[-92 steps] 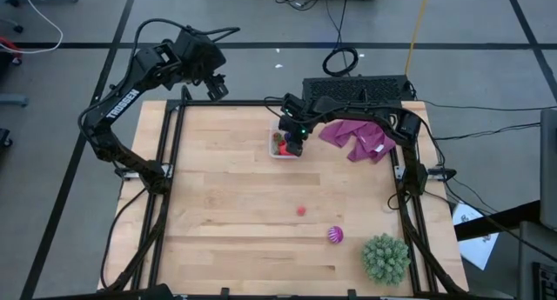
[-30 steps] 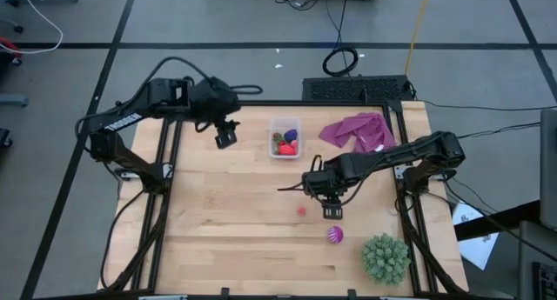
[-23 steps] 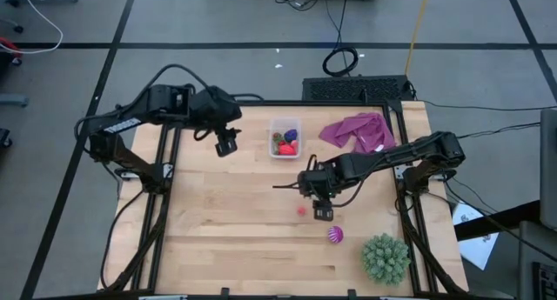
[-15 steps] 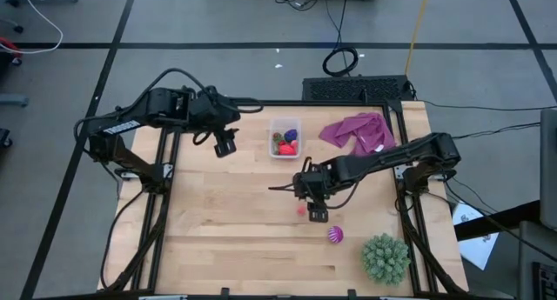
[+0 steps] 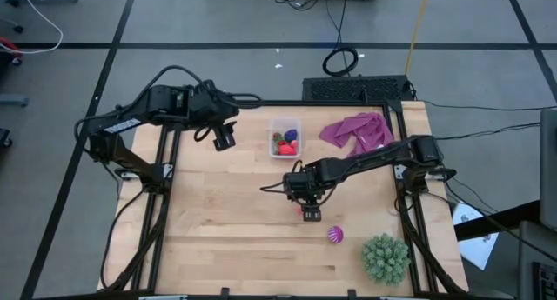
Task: Pick and placing Produce into tupperware
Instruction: Put the pink peach into the transparent bin
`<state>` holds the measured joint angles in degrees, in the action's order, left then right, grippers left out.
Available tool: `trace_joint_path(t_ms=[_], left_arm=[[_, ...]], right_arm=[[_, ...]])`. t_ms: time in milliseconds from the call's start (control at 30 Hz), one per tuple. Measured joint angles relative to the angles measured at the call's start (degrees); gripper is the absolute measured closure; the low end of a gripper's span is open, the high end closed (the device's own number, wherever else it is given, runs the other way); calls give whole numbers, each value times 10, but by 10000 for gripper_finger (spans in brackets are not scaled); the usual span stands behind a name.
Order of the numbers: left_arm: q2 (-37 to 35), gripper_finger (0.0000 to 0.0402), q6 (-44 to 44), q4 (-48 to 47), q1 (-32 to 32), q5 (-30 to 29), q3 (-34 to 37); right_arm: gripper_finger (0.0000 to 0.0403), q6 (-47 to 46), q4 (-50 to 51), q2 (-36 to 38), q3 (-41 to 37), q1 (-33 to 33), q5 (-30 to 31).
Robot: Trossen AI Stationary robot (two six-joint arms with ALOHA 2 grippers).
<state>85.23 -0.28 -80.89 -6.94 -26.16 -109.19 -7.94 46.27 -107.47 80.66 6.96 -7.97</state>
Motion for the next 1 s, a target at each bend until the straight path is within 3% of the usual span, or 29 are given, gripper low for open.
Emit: trace_joint_path(t_ms=[167,500,1000], left_arm=[[0,176,22,1,-26,0,0],[-6,176,30,0,-83,6,0],[-10,176,34,1,-111,32,0]], right_arm=[[190,10,-24,-21,0,0,-28],[190,7,-41,-24,0,0,-28],[190,0,-51,-61,1,-2,-28]])
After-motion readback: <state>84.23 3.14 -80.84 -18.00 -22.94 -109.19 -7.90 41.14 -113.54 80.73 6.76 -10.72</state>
